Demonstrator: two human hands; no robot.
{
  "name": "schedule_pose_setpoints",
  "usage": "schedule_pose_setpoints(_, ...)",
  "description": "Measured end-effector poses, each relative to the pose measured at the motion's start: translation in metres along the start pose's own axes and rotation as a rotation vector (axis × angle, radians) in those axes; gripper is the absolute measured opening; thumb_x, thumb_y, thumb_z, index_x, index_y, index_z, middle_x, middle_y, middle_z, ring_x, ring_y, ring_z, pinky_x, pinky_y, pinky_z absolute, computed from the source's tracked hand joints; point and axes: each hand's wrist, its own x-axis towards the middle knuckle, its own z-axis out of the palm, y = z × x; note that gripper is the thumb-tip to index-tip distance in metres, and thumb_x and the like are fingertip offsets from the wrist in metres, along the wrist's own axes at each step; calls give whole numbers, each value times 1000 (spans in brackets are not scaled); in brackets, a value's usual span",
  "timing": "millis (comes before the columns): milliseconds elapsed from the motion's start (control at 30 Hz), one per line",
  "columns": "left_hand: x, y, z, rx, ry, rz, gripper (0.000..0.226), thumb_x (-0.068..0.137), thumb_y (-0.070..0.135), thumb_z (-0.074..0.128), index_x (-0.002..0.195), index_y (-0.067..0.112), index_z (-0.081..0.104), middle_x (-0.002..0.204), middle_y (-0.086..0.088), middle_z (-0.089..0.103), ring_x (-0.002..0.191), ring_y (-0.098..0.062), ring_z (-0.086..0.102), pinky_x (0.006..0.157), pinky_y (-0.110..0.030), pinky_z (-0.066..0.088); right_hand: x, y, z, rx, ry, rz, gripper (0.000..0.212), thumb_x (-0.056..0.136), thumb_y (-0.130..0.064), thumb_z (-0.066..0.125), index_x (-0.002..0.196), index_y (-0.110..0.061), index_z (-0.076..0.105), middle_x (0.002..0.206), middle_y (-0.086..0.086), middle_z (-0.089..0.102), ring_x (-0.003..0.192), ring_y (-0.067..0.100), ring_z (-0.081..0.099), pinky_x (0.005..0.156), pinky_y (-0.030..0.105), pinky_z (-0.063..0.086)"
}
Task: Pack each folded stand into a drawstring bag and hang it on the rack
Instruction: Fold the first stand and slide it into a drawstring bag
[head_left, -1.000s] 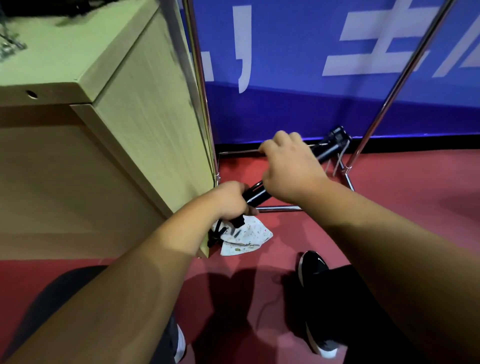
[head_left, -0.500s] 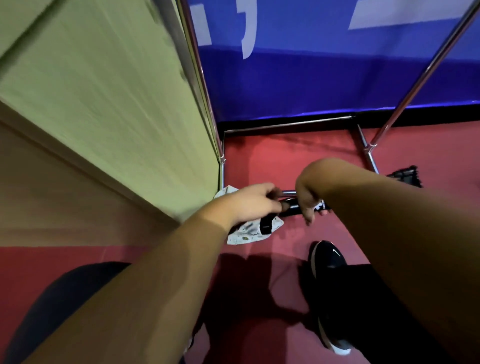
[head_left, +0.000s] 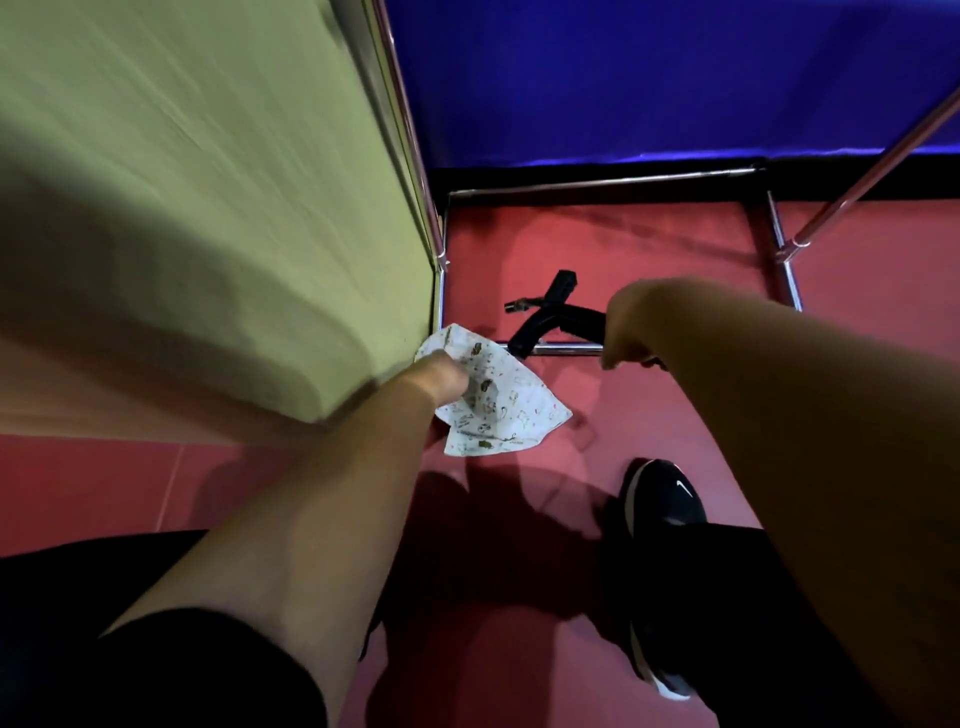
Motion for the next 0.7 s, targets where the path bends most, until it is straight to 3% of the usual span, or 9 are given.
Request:
schedule_pose_setpoints(100,7,-20,26,-19,-127,-47,42,106,12,51,146,-2,54,145,-23,60,133,-41,59,93,-39,51,6,-7,3,29,2,-2,47,108,-28,64,144,1,58,78,6,48,63,18,44,65,34,43)
schedule_pose_setpoints(233,13,-32,45,-103,-86,-85,53,103,15,60,153,3,48,152,-19,56,136,-36,57,107,-40,49,13,-18,7,102,-7,-42,49,110,-31,61,146,1,56,97,10,62,78,25,57,92,39,46)
schedule_pose_setpoints(300,13,-35,47,-158,-26,-132,56,103,21,64,155,6,47,151,-15,56,133,-32,60,103,-36,50,20,-20,9,180,-26,-38,45,108,-32,63,140,1,59,105,12,68,74,24,62,90,40,49)
schedule_pose_setpoints(400,20,-37,44,-374,130,-171,34,98,33,71,123,10,74,122,-9,74,112,-29,72,95,-31,56,25,-23,6,212,0,-35,30,106,-30,67,123,-5,63,92,10,70,67,21,61,81,37,52)
schedule_pose_setpoints(433,21,-35,40,-436,191,-182,38,91,44,77,110,10,78,109,-8,78,103,-28,75,93,-32,59,23,-24,3,199,36,-36,24,106,-28,66,116,-7,63,88,9,67,69,22,62,80,35,51)
schedule_pose_setpoints(500,29,-33,35,-523,270,-217,60,66,66,85,88,11,77,82,-5,76,76,-25,75,74,-33,63,18,-27,-3,174,133,-42,19,105,-24,64,114,-8,64,87,9,63,79,27,62,79,33,47)
schedule_pose_setpoints(567,48,-36,36,-648,255,-218,65,43,66,87,77,12,76,65,0,72,57,-22,70,62,-34,62,12,-29,-8,205,231,-38,25,103,-25,64,122,-9,68,92,10,64,83,29,61,78,33,45)
schedule_pose_setpoints(633,57,-32,37,-797,198,-145,71,32,61,86,85,15,80,71,-1,78,61,-27,76,72,-48,67,3,-34,-13,237,291,-39,29,102,-27,65,125,-10,70,99,10,67,88,30,62,78,33,47)
schedule_pose_setpoints(700,24,-13,26,-924,87,-53,71,44,52,90,102,12,82,87,-8,82,77,-34,80,84,-57,65,-7,-38,-18,350,340,-31,29,99,-25,65,122,-9,72,99,9,69,90,30,65,77,32,51)
